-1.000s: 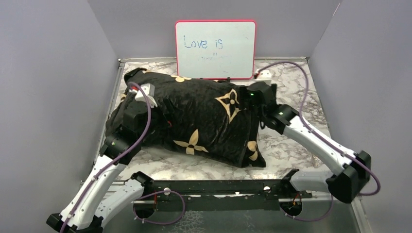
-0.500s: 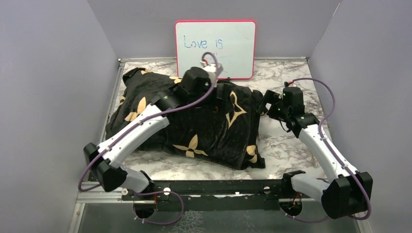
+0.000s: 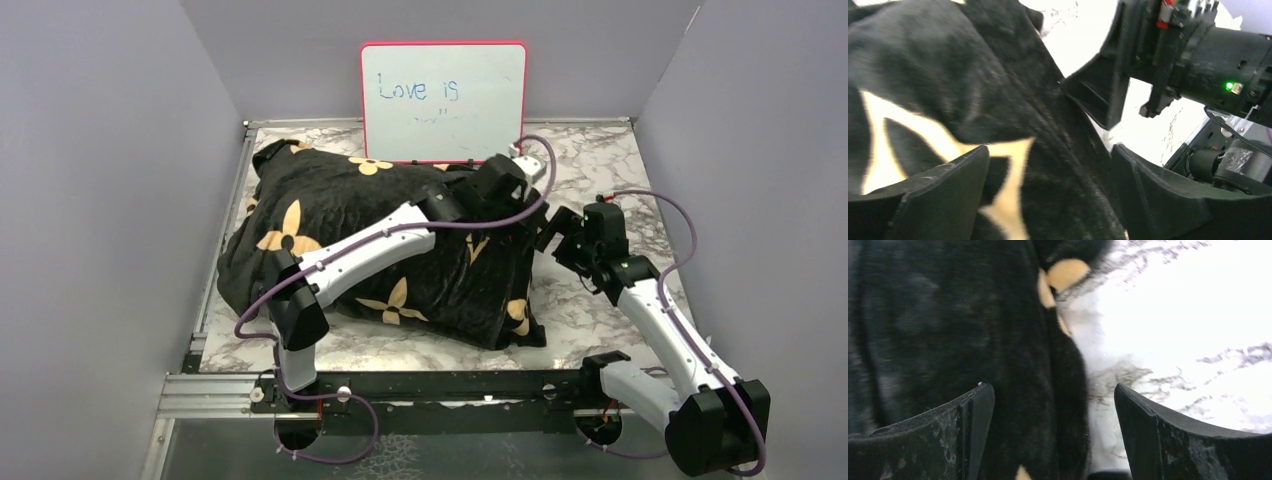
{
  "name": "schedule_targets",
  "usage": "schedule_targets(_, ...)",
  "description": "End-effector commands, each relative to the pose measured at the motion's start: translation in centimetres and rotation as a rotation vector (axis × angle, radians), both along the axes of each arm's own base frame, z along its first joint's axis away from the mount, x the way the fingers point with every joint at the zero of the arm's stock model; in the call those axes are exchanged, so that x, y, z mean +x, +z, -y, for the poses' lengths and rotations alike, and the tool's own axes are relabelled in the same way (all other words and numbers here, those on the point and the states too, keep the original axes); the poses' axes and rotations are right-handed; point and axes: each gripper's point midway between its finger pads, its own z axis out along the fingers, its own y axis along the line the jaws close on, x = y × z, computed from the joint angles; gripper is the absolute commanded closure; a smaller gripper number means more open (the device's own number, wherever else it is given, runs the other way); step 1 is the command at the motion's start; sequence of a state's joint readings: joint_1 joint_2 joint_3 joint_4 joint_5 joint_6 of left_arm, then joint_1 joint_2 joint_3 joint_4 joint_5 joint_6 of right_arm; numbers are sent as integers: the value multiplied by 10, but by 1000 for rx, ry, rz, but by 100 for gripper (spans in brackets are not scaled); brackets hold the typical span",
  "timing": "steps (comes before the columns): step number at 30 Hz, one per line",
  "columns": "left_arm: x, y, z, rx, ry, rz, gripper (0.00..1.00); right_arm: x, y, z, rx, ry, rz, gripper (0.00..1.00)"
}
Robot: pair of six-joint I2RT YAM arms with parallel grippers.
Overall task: Remove the pillowcase from the pillow
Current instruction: Remove the pillow from the pillowcase.
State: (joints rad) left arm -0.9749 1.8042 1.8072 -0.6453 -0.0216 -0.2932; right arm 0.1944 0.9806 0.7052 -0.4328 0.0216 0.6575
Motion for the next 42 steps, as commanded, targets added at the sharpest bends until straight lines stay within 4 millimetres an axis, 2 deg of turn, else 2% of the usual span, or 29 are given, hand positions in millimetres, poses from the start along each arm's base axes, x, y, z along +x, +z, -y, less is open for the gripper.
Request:
schedule_targets(1,-4,-25,-5,165,33,73,14,-16,-27,23,-37,-145,-62,10)
schedule_targets(4,-5,-46,-14,244,62,86,33,-24,-38,29,-14,-211,-61,14)
schedule_targets(6,-6,-56,-19,277,75,86,44,-26,-36,31,-5,-227,-38,15)
schedule_targets(9,-5,-66,-25,319,112,98,55,-25,-22,29,3,-200,13,15)
schedule_targets(13,-5,-75,-27,360,129,114,90,-21,0,13,34,-84,93,16)
schedule_targets(15,-4,-71,-31,359,145,125,100,-20,15,2,62,-19,133,17)
schedule_targets(20,-4,-52,-39,338,157,159,100,-22,46,-34,182,168,211,21)
schedule_targets(24,-6,-39,-45,308,178,171,100,-27,55,-66,295,347,239,27)
schedule_targets(26,-8,-30,-46,271,185,174,100,-32,50,-79,354,407,202,28)
schedule_targets(29,-11,-16,-44,214,161,193,100,-32,28,-85,377,429,116,38)
schedule_targets(31,-9,-12,-47,211,171,210,100,-28,11,-81,362,387,58,49)
schedule_targets(33,-8,-8,-56,215,197,222,100,-26,4,-80,347,393,31,64)
schedule_targets(36,-6,-9,-85,226,277,225,100,-27,-1,-76,308,386,-5,74)
schedule_targets(37,-5,-11,-99,232,311,222,100,-27,-2,-74,296,382,-3,83)
schedule_targets(40,4,-22,-151,242,422,181,100,-30,-3,-68,274,357,14,96)
schedule_targets(42,3,-22,-171,214,451,153,100,-33,3,-71,286,388,46,99)
